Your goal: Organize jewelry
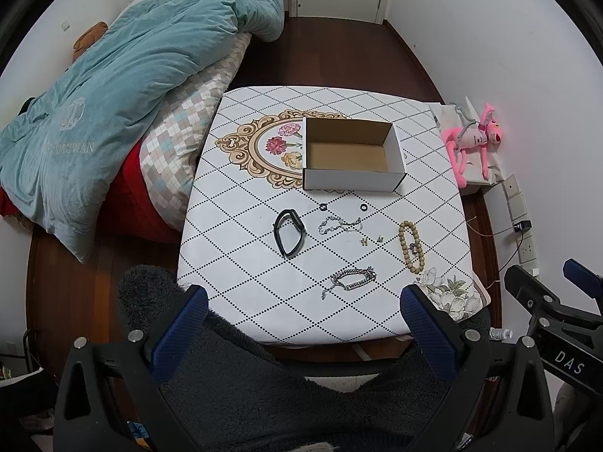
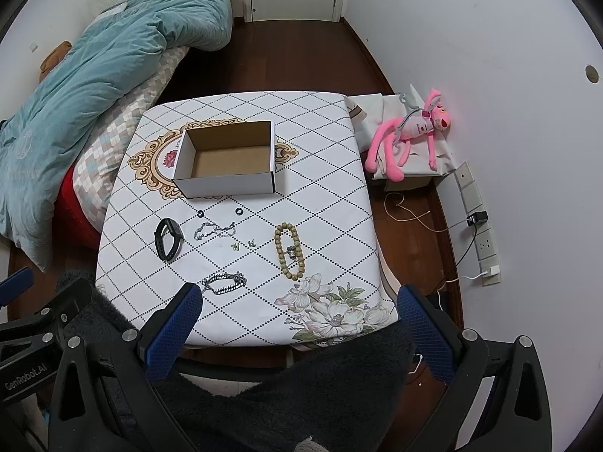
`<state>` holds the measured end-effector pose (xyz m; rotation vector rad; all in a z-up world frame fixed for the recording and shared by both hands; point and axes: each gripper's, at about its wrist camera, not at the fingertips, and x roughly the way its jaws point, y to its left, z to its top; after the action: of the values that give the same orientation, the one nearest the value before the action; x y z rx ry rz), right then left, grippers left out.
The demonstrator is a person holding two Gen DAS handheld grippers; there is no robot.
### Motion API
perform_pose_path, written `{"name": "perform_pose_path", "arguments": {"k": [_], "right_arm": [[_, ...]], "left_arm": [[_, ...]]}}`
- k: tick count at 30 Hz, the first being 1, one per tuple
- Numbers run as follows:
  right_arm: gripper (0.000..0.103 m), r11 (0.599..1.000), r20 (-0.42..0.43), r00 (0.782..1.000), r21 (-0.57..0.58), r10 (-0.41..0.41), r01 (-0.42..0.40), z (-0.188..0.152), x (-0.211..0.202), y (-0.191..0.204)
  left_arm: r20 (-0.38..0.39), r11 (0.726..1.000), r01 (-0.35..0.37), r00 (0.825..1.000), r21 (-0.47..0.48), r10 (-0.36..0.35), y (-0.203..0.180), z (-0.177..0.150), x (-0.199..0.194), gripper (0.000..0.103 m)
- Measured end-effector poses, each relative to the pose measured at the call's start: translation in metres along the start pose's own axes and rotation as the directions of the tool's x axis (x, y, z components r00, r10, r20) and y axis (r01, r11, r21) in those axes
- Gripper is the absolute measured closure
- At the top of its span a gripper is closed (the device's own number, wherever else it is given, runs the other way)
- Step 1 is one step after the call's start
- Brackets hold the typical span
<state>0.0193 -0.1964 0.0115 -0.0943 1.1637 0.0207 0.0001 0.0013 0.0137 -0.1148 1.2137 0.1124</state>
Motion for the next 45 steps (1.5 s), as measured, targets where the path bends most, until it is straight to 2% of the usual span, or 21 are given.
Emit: {"name": "perform_pose_path", "arguments": {"k": [17, 45], "right_arm": [[0.0, 1.0, 0.007, 1.0, -0.001, -0.001, 0.001, 0.01, -0.006, -0.005], [0.0, 1.0, 0.013, 1.0, -0.001, -0.002, 0.002, 0.008, -0.006, -0.002]], "left_arm": [[0.012, 1.0, 0.0, 1.0, 0.001, 0.0, -0.001, 0.004, -0.005, 0.0], [0.014, 1.0, 0.001, 1.0, -0.003, -0.001, 0.003, 0.003, -0.002, 0.0]]}}
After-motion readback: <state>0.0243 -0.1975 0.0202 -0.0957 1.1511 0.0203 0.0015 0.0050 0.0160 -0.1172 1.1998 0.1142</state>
